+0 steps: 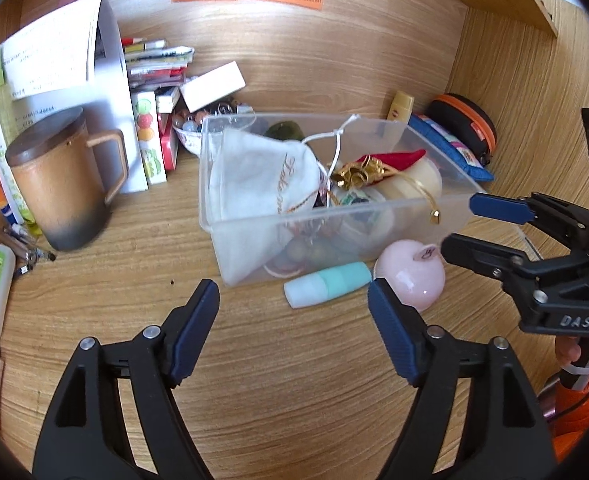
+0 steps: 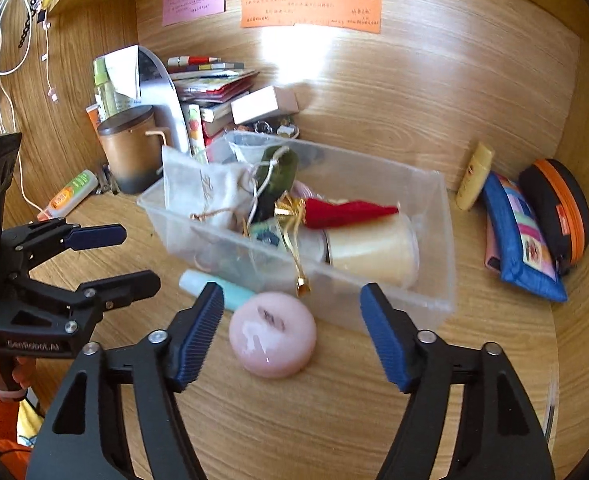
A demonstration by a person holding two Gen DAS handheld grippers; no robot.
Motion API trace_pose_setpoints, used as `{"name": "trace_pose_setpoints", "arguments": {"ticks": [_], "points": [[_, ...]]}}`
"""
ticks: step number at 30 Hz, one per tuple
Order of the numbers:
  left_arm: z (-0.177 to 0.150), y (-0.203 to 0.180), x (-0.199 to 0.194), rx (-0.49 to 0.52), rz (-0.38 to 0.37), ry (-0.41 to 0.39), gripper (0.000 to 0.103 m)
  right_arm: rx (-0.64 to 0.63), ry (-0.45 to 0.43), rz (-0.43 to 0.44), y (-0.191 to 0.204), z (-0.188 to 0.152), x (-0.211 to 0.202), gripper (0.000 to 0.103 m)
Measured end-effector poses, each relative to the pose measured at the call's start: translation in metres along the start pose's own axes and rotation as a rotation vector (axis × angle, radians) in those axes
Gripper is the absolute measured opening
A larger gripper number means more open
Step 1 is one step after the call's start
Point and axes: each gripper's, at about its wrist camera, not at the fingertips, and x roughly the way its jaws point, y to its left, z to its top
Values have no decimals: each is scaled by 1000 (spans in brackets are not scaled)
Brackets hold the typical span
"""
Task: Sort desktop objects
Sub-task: 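Grasp the pink round container with the right tool while the left tool grasps the mint tube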
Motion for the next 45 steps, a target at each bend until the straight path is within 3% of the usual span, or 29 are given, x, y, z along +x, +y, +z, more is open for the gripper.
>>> {"name": "trace_pose_setpoints", "arguments": {"ticks": [2,11,19,23,27,29,35,45], "points": [[-3,1,4,-11,1,15,86,8,8,6,-2,-5,1,71],[-10,3,19,-25,-1,79,87,59,140,56,-6,-21,38,71],[-13,1,27,-22,-7,112,87,28,179,77,4,-23,55,71],[-12,3,34,-37,1,138,92,23,208,55,6,-23,63,71],[-9,5,38,-61,-2,149,92,28,216,67,4,-23,66,69],[-8,5,40,-68,2,154,92,26,214,81,3,-25,65,60],[-6,1,43,-85,-15,168,92,28,201,91,-3,-27,60,60],[1,-21,61,-85,80,198,94,32,121,90,-30,-32,30,60]]}}
